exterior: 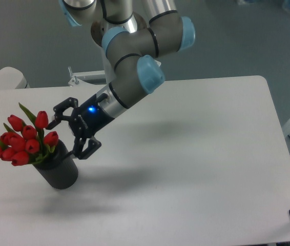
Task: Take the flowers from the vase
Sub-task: 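Lower the gripper around the tulip stems and close it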
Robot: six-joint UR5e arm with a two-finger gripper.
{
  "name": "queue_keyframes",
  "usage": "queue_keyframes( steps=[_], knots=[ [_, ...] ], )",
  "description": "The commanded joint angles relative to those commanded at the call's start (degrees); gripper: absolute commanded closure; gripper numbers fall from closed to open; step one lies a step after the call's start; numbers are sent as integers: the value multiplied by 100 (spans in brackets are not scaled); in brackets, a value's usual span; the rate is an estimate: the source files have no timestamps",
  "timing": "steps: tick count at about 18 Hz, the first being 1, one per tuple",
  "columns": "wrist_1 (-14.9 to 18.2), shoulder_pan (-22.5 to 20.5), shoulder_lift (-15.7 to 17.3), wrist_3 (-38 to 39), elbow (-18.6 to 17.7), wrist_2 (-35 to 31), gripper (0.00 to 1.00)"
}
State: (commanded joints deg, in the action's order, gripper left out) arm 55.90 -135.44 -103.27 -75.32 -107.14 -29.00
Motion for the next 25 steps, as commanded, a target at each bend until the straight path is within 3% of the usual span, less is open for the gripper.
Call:
queue_keyframes(
  steps=[10, 18, 25],
  knots=[
    [0, 246, -439, 9, 97, 228, 0],
    [0, 369, -475, 27, 70, 237, 1],
    [0, 404, -466, 27, 140, 255, 60]
  ],
)
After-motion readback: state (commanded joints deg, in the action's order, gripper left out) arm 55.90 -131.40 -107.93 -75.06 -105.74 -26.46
